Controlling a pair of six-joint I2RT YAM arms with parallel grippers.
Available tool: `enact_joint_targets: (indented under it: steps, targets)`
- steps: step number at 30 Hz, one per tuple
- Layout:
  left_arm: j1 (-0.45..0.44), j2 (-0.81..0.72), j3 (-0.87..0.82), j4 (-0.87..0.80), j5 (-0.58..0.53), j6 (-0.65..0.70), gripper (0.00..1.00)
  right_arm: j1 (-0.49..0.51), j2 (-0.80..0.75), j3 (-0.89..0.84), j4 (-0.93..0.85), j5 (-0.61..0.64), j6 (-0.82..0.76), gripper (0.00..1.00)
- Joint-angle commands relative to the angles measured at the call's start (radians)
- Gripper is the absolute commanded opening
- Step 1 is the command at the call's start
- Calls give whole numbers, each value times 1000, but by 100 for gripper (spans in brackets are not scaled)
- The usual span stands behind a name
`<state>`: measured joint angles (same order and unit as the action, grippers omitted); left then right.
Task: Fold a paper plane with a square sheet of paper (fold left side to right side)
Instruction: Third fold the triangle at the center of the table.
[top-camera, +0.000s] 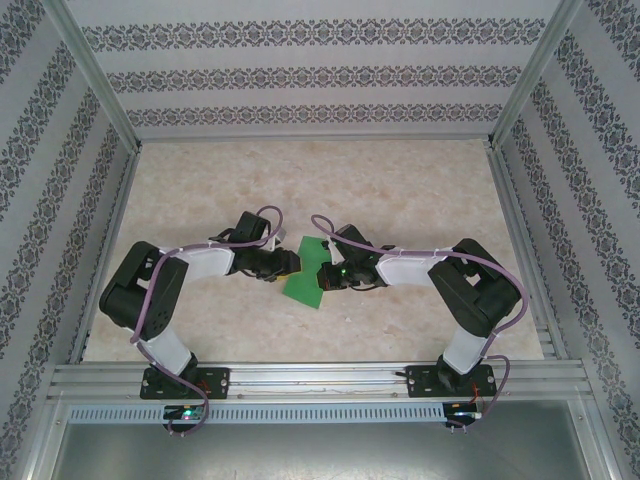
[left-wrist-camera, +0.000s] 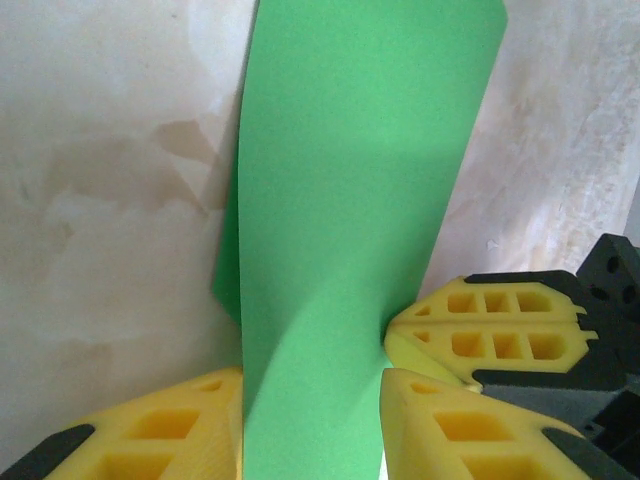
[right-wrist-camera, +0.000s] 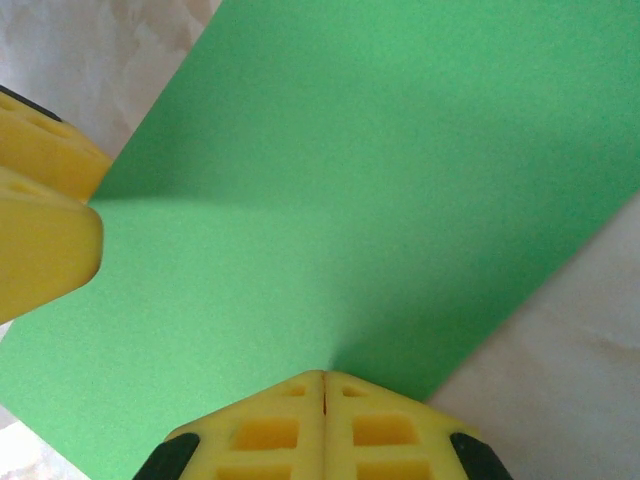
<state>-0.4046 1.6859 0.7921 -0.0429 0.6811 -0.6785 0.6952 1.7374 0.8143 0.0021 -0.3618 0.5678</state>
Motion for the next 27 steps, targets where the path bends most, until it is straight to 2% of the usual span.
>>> enact_joint_targets:
  steps: [1,6,12,20,24,27]
  targets:
    - [-3,9,34,-31,9,34,34,-14,16,-6,-27,-8,-27,0]
    - [-2,1,22,-44,-3,33,21,-21,2,-12,-22,-6,-29,0]
    - [-3,-24,-28,-13,9,-12,0,-24,-33,-2,-17,-2,-62,0]
    - [-38,-80,-63,-5,-58,-150,0,14,-247,-81,-17,123,-148,23]
    - [-72,-110,-84,-6,-127,-224,0,110,-381,-158,-19,252,-192,32]
    - [-91,-143,-124,35,-189,-295,0,218,-450,-207,-22,388,-220,38]
